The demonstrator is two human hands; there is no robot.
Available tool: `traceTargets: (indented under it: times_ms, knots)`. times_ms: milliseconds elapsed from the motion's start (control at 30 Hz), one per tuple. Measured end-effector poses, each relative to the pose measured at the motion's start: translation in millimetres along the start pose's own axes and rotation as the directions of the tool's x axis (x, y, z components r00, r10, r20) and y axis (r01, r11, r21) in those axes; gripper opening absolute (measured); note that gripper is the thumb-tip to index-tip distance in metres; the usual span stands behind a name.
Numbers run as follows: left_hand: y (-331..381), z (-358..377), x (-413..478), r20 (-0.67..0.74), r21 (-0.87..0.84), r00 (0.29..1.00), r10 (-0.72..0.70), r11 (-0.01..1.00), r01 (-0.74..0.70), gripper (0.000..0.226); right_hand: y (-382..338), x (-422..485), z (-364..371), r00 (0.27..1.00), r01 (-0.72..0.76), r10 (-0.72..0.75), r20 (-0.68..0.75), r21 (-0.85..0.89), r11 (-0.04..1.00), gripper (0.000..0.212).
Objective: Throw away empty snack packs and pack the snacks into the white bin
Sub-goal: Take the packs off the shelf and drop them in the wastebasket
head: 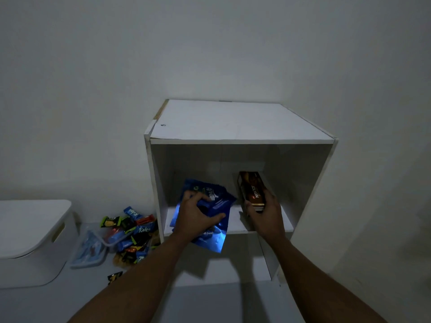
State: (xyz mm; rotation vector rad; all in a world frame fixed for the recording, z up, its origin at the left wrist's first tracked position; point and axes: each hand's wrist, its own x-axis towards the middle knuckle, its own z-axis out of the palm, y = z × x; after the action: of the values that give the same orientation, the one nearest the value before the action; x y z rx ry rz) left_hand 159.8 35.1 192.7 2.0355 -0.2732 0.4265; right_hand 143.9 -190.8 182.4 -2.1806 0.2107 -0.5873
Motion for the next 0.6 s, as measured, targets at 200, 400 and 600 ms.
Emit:
traceTargets:
  times_ms: [200,400,600]
  knots:
    - [22,1,-6,-0.049,-0.129,0.999,-0.018,0.992,0.012,0.037,-17,-11,-13,0.998,0.066,-0.066,-0.018,0.029,0.997,0.067]
    - [46,0,-27,-0.077,-0.164,0.997,-0.009,0.986,-0.004,0.022,-24,-28,-34,0.992,0.113,-0.110,-0.056,0.039,0.993,0.078]
    - [66,2,-52,-0.159,-0.096,0.987,0.009,0.995,-0.025,0.018,-25,-58,-70,0.989,0.146,-0.145,-0.031,0.062,0.987,0.079]
